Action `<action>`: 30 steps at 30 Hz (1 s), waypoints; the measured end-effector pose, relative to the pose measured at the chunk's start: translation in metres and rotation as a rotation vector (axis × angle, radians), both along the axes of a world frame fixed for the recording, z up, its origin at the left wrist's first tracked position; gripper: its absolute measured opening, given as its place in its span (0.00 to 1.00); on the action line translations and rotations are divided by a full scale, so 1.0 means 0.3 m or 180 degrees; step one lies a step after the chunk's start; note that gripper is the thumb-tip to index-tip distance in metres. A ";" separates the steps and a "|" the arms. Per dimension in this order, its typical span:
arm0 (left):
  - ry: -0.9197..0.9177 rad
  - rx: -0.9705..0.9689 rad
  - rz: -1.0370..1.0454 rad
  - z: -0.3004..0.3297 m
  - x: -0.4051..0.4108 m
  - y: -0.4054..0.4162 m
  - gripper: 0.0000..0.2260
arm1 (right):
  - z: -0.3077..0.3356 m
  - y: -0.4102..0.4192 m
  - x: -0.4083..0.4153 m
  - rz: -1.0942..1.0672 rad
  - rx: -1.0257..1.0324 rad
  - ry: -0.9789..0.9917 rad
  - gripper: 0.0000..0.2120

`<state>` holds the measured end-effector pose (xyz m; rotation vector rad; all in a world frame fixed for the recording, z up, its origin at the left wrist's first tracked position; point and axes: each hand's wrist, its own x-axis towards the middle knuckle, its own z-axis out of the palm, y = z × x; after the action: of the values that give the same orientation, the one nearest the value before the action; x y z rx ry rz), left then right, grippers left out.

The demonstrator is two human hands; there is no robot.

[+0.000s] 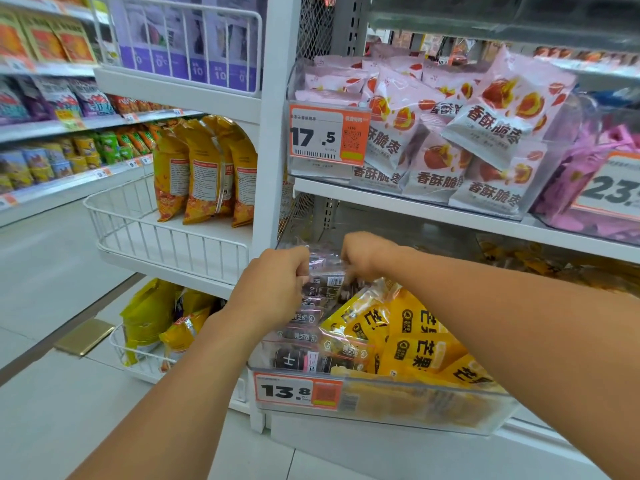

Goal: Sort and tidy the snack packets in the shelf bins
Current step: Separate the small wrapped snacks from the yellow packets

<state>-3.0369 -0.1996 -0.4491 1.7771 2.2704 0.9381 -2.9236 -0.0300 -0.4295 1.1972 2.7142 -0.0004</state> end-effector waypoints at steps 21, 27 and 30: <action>0.0372 -0.0057 -0.0125 -0.022 0.009 0.000 0.07 | 0.017 -0.051 -0.008 0.0054 -0.0020 0.0132 0.06; 0.0320 0.0119 0.0193 -0.019 0.032 0.007 0.08 | 0.133 -0.157 0.025 0.0537 -0.0827 0.1164 0.18; 0.0298 0.0064 0.0225 -0.012 0.031 0.003 0.04 | 0.089 -0.186 0.010 0.0745 -0.0916 0.0358 0.12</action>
<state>-3.0277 -0.1986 -0.4527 1.7959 2.4036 0.9109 -2.9205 -0.0857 -0.4027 0.8193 2.8090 -0.4238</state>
